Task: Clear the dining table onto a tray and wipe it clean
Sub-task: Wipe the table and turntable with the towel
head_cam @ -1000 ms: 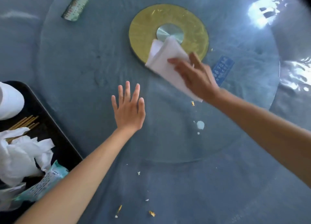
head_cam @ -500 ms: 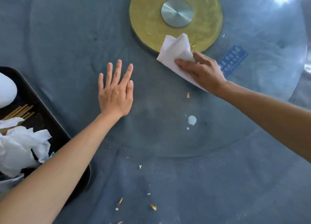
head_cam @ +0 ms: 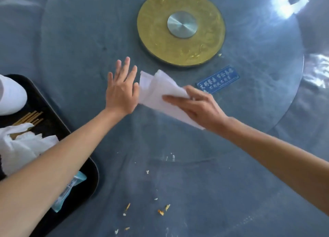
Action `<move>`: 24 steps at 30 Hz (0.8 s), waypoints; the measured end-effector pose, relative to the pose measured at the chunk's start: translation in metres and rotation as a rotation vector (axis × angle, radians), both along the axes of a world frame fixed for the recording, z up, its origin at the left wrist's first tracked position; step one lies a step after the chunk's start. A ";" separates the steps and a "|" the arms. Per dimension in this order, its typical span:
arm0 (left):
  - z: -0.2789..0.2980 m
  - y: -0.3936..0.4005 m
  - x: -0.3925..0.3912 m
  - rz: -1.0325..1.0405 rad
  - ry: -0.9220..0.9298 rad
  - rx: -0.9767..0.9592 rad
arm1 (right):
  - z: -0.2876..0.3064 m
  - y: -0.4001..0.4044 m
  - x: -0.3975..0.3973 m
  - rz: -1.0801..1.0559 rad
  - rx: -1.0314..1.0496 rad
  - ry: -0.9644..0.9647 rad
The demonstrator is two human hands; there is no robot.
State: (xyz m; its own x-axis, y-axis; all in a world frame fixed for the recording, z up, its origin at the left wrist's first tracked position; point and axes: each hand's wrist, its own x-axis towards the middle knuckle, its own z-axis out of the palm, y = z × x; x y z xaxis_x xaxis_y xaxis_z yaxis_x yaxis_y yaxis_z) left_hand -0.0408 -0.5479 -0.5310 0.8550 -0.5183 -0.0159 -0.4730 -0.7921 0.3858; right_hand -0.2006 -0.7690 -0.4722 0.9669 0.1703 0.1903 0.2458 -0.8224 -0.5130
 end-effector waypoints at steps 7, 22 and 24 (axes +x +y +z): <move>-0.024 -0.027 -0.041 0.183 -0.007 0.091 | -0.023 -0.085 0.125 -0.405 -0.088 -0.023; -0.013 0.012 0.002 0.210 0.319 -0.572 | -0.053 0.130 -0.011 0.146 -0.308 0.298; -0.013 0.010 0.001 0.107 0.208 -0.309 | -0.047 0.141 -0.025 0.219 -0.341 0.385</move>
State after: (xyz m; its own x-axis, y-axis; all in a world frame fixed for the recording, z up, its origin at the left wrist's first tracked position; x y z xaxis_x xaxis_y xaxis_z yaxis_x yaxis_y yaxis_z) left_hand -0.0401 -0.5379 -0.5438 0.8993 -0.4343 -0.0517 -0.2809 -0.6641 0.6929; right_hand -0.2256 -0.6281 -0.5187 0.8906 0.3653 -0.2710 0.2773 -0.9083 -0.3131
